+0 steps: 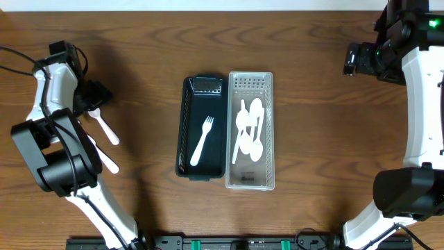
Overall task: Pack container
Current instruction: 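Move the left gripper back left and grasp a white spoon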
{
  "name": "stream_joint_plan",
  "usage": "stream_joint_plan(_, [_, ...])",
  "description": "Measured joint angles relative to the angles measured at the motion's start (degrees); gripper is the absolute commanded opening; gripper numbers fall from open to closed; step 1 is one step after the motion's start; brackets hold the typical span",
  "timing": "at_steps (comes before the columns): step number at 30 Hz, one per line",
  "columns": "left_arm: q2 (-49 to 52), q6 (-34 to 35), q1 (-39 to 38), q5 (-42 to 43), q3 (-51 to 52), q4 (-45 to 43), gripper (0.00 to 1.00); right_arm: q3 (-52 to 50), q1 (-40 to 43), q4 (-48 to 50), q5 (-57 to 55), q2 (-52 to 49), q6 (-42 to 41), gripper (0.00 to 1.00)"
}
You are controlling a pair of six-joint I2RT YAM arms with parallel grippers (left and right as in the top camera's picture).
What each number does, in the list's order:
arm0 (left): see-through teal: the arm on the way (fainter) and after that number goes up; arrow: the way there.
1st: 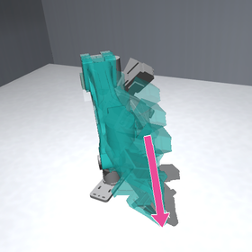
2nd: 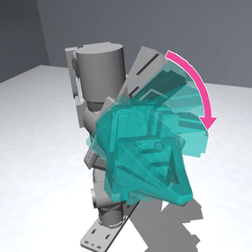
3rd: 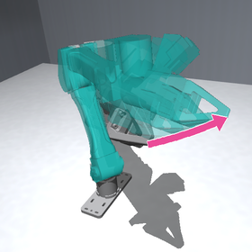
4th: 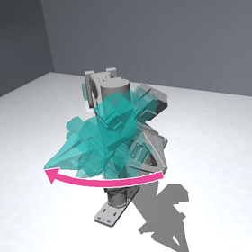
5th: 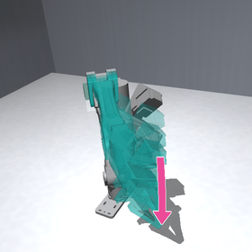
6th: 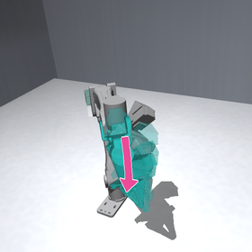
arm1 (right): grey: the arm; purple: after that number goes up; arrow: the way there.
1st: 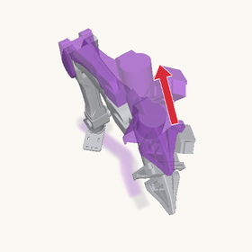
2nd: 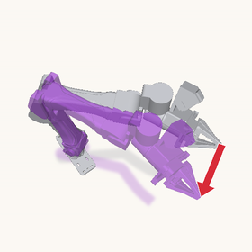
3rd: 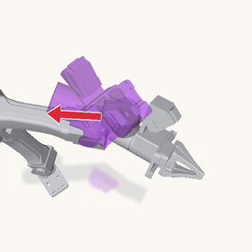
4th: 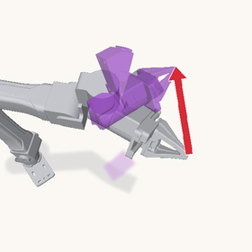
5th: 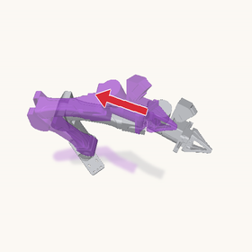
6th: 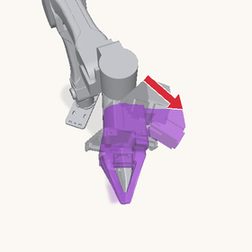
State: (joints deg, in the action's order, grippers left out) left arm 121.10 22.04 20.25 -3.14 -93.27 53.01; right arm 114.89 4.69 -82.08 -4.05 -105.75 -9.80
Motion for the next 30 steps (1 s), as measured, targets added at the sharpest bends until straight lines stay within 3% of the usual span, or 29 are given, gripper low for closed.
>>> stream_joint_plan(18, [4.83,0.00,0.00,1.68,0.02,-2.16,0.91,0.00,0.00,-1.31,-0.02,0.00,-0.04,0.98])
stream_joint_plan(22, [5.16,0.00,0.00,3.15,-0.15,-2.36,0.59,0.00,0.00,-1.55,-0.02,0.00,-0.22,0.98])
stream_joint_plan(26, [5.29,-0.48,-0.04,4.33,-0.20,-2.47,0.56,0.00,0.00,-1.75,-0.02,0.00,-0.26,0.98])
stream_joint_plan(30, [5.33,-0.55,-0.04,4.81,-0.20,-2.45,0.46,0.00,0.00,-2.14,-0.02,0.00,-0.28,0.98])
